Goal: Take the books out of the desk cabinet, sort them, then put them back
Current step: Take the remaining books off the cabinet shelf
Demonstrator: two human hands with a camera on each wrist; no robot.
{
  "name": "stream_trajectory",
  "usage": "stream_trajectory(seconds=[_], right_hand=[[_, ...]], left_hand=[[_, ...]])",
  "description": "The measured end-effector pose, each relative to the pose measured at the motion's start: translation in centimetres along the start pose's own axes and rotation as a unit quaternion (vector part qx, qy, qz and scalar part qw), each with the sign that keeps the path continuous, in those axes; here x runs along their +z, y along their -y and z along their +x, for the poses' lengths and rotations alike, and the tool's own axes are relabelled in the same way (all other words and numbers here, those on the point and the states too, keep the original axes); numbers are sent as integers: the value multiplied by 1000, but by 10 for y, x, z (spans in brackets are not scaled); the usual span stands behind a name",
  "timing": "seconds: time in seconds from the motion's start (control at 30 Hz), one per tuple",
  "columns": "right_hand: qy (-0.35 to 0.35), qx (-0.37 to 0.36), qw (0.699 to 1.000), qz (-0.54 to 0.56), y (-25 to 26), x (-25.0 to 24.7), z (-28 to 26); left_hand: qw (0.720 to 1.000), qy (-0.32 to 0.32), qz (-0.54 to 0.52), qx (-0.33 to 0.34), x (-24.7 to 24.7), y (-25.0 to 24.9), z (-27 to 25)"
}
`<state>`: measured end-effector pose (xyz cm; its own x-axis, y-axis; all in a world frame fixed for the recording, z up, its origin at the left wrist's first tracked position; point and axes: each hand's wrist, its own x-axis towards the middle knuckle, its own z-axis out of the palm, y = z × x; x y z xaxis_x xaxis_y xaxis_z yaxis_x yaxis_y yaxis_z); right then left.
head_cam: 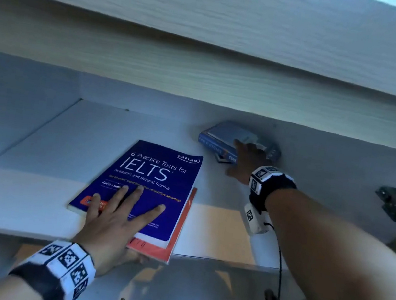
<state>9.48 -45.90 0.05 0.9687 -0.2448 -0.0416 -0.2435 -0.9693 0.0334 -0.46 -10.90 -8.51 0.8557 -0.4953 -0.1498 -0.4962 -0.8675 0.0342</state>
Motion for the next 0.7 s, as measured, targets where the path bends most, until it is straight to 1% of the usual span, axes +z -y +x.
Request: stream_trajectory(seconds=[0.1,0.17,0.23,0.3,0.4,0.47,0.5,0.57,0.67,0.7], right_hand=[[28,27,999,2,3,6,32],[58,52,997,-8,-13,11,48],[75,62,994,-41,-33,22,63],[56,63,995,-57,-40,29,68],[-23,33,993,-114,-24,37,56],[-38,14,986,-162,-14,37,40],[-48,4,985,-165,-12,31,33],[-70,-22,988,-135,-5,9,15],[-82,-50,995,-10,10,-32,-15],[-95,-63,993,9,17,-40,-27]], left_hand=[[1000,4,-12,5,0,0,3],[1000,11,-10,4,-2,-2,4],[1000,23,-11,2,-5,-3,7],[999,28,-15,1,-9,-2,11],[999,44,-8,-1,-12,0,15],[999,38,-14,-3,-12,-2,16],[999,32,-14,-4,-13,-3,17],[999,32,-9,-7,-15,-3,16],[999,37,-7,-13,-18,-4,17],[999,38,-9,-13,-20,-4,16]])
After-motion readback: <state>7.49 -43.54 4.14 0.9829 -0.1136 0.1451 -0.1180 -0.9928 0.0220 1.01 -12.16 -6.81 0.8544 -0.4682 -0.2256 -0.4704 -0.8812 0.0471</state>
